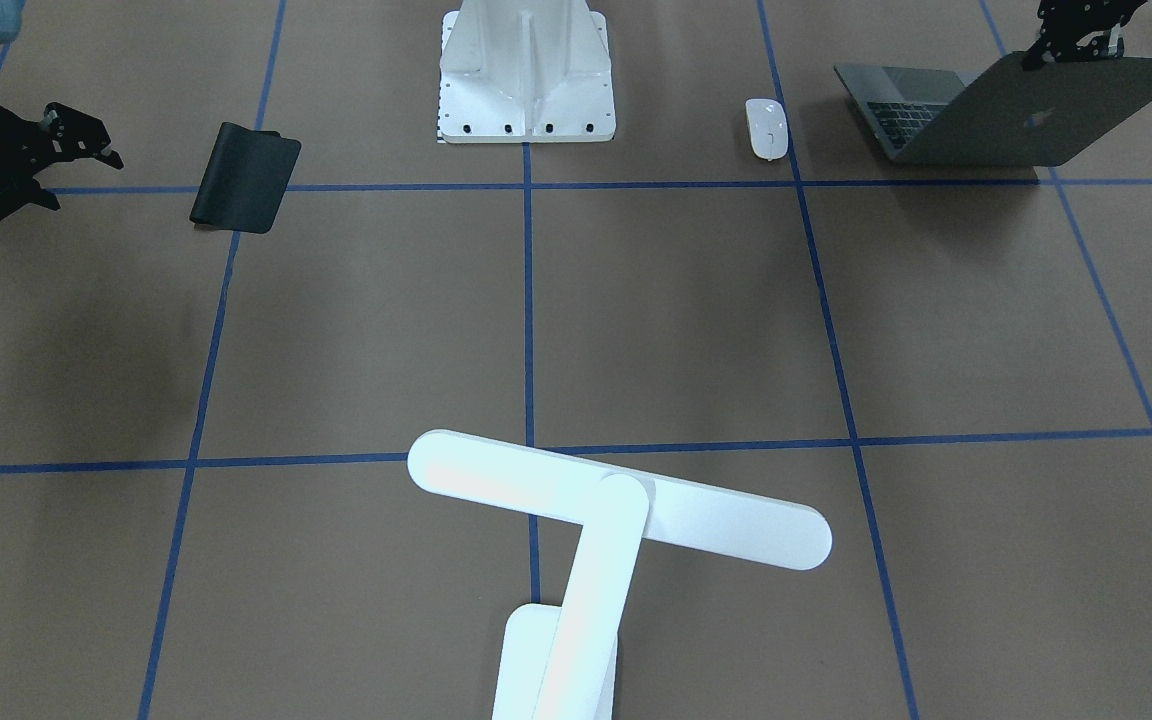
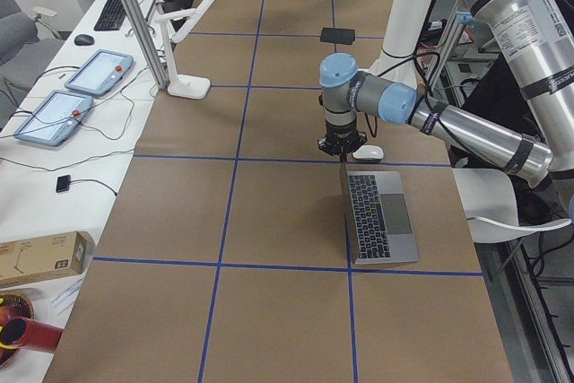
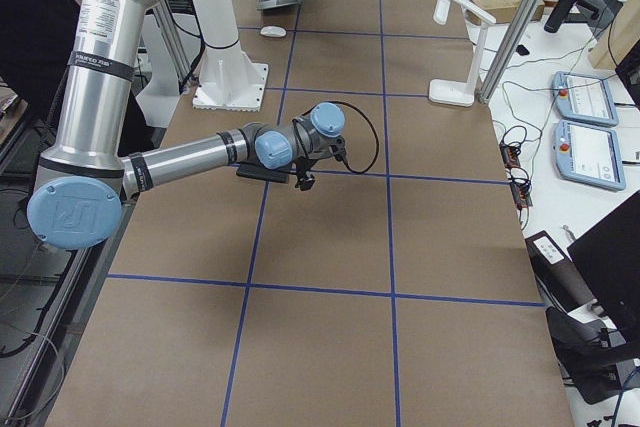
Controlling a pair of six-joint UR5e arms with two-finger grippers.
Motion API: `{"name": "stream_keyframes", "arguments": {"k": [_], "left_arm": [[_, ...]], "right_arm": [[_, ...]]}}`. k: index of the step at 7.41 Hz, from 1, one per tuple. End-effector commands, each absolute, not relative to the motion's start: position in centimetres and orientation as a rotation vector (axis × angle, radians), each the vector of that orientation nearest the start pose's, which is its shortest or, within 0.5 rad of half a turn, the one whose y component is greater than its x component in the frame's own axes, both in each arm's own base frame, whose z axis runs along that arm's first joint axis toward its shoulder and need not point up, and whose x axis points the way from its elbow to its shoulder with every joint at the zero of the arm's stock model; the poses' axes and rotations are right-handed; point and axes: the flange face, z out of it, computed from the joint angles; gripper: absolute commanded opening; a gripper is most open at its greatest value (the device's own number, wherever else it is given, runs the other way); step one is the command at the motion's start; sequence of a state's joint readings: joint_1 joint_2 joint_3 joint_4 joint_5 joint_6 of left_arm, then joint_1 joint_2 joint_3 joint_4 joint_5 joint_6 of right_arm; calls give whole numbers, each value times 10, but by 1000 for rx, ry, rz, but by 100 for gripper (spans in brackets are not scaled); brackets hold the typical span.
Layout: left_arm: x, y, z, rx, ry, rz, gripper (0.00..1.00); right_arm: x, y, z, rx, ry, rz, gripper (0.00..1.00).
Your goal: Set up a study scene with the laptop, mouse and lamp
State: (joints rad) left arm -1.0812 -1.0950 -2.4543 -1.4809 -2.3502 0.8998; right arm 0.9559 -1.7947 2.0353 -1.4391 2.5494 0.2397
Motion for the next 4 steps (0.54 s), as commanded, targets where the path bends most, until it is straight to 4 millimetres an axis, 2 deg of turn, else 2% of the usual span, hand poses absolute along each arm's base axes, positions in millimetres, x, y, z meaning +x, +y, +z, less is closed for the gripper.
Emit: {"name": "stream_keyframes", "arguments": {"k": [1,4], "left_arm": [[74,-281,415,519,753,1429,1],[78,-294,405,542,714,1438,0]], "right_arm": [[-189,-356,495,-86,-1040,-526,100],[-188,-355,495,-87,-1041,-522,100]]}}
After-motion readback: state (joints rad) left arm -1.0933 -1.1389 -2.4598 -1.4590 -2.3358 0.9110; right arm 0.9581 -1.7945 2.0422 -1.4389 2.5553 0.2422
